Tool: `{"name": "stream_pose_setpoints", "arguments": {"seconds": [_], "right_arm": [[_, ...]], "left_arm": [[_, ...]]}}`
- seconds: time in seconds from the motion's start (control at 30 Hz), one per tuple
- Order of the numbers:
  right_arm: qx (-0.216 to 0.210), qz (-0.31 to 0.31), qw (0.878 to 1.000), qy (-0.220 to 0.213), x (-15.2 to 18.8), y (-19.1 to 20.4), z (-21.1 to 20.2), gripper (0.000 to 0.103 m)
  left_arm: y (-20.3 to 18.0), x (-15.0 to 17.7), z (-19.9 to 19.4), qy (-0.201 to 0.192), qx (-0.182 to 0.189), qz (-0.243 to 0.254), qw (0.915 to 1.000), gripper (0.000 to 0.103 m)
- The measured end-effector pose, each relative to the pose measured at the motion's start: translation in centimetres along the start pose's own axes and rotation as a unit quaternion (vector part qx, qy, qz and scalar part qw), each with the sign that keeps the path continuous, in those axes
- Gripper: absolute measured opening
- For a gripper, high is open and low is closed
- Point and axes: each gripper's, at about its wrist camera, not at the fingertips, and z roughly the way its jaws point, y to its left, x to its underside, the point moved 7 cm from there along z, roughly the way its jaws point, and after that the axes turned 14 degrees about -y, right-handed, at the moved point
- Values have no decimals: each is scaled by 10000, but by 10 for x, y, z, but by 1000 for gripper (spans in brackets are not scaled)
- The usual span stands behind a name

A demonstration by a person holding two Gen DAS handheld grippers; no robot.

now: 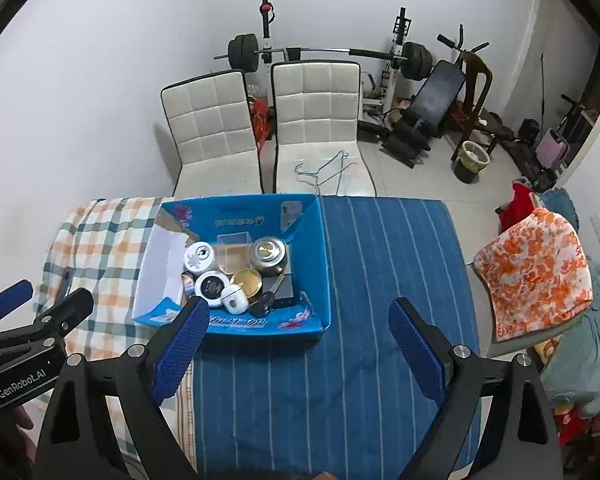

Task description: Organize rigid objects

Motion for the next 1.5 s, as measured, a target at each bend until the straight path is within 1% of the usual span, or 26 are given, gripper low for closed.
{"name": "stream_pose_setpoints", "arguments": {"seconds": [0.33,0.6,0.9,1.5], "right_arm": [[82,0,9999,79,4,-5,9,93],[134,-26,9999,104,7,-8,12,93],[134,-57,9998,166,11,-9,15,93],[154,-71,9998,93,11,-13,10,93]], "left_arm": [[3,-2,12,-10,-26,-9,10000,100],[6,3,21,70,-28,-25,10000,100],[6,4,23,90,-26,-24,10000,100],[6,8,24,84,-22,-19,10000,100]]}}
